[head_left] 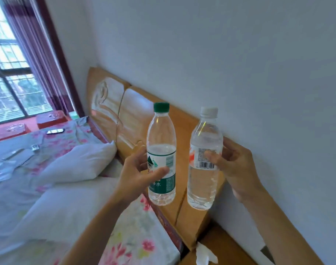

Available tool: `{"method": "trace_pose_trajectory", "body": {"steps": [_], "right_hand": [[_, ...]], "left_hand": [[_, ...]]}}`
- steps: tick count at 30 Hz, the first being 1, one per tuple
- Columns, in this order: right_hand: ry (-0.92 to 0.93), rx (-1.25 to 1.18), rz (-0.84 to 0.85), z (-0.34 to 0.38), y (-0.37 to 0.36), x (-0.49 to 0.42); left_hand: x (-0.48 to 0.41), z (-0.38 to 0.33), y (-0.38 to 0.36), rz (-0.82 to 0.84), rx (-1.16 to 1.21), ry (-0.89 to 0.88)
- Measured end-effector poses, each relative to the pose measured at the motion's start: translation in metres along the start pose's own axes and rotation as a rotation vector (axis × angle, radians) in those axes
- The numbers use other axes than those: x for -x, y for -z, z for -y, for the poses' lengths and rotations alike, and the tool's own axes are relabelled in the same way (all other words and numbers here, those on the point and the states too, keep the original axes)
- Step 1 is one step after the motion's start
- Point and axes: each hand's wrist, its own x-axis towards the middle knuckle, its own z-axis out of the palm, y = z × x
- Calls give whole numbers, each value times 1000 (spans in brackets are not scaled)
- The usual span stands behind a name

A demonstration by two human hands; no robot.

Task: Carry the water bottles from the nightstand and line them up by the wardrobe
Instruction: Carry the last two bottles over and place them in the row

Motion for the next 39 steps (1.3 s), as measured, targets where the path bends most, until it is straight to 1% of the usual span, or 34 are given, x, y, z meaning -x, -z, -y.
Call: {"method": "trace_pose_trajectory", "body": {"steps": [7, 17, 26, 29, 32, 39], "right_hand": [[-35, 66, 268, -3, -112, 3], [-9, 74, 447, 13, -282, 51], [-18, -5, 617, 44, -415, 111], [-40, -47, 706, 48, -461, 128], [-24, -100, 759, 50, -509, 146], [-45, -227, 988, 54, -627, 193]], "left_hand": [[66, -9, 105, -233, -77, 26], [183, -26, 245, -462, -202, 74], [288, -54, 347, -600, -269, 106], [328, -63, 376, -692, -279, 109], [368, -71, 403, -777, -307, 136], [456, -91, 456, -1075, -369, 210]]}}
